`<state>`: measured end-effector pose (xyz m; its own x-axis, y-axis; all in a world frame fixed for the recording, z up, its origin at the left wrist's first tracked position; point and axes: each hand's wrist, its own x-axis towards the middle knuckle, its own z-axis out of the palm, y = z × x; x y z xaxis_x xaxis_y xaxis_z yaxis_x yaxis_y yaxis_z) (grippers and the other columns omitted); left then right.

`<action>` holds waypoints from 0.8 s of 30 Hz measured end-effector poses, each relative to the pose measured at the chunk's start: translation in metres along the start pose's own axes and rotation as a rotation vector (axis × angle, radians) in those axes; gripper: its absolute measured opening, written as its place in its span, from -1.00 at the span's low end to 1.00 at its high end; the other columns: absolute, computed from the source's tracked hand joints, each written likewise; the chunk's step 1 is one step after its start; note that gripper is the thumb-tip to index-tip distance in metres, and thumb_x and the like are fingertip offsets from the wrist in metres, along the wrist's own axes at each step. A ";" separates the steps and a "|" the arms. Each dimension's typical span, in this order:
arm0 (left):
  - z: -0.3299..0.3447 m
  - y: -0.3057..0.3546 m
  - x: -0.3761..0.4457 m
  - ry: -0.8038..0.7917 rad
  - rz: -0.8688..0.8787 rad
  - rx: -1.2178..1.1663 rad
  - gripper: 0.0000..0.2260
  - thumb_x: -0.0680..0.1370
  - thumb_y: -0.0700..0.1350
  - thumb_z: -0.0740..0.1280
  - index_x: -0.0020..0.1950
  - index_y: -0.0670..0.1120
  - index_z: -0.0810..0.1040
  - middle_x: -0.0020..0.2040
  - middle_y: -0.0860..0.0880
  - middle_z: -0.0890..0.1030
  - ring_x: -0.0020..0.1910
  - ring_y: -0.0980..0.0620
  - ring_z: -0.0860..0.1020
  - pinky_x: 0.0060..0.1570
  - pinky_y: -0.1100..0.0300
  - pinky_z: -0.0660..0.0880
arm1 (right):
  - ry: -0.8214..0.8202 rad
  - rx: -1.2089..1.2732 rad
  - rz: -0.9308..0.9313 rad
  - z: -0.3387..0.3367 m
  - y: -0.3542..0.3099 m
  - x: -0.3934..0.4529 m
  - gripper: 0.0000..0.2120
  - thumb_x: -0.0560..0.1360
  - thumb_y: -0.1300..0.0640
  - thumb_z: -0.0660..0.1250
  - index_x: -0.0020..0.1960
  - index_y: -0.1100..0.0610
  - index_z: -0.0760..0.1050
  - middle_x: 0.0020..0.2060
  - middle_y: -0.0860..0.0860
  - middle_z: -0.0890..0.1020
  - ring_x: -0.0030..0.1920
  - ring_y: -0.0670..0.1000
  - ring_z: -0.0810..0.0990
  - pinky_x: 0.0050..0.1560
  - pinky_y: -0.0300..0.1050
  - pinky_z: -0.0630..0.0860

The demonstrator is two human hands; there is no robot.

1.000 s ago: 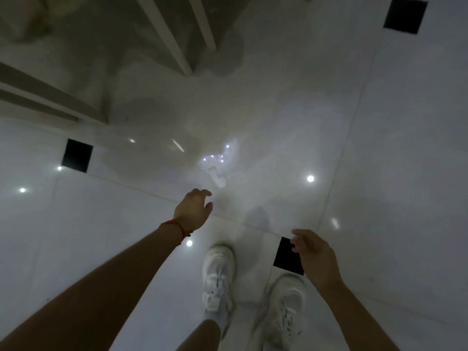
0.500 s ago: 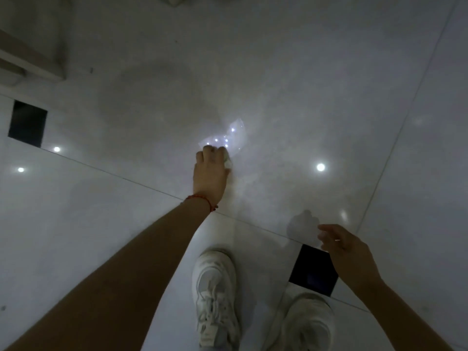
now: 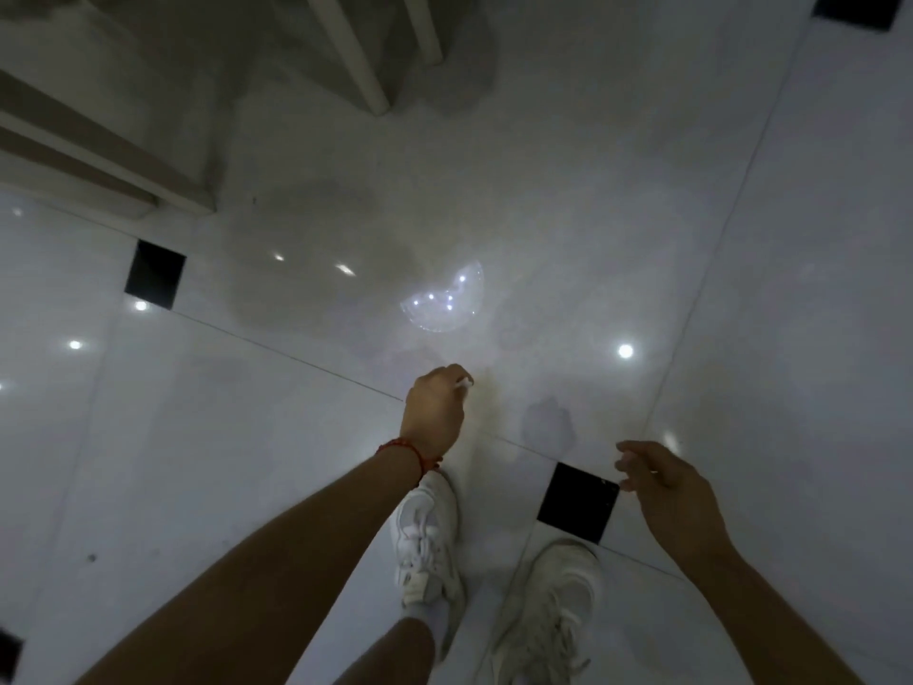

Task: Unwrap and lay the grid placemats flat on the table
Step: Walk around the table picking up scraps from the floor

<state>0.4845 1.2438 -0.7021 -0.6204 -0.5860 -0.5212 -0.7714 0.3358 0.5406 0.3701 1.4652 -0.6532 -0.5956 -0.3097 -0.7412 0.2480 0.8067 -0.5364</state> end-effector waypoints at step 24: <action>-0.218 0.292 -0.300 -0.010 0.051 -0.169 -0.86 0.55 -0.31 0.21 -0.07 -0.28 0.57 -0.23 -0.12 0.55 -0.32 0.03 0.51 -0.37 0.49 0.46 | 0.333 0.479 0.009 -0.246 -0.100 -0.358 -0.86 0.55 0.22 0.18 -0.03 0.09 0.51 -0.20 0.00 0.58 -0.18 0.06 0.56 -0.12 -0.20 0.45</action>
<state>0.4763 1.3575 -0.2438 -0.6598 -0.5638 -0.4968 -0.7050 0.2356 0.6690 0.3710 1.6192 -0.2350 -0.7807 -0.0670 -0.6213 0.5257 0.4671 -0.7110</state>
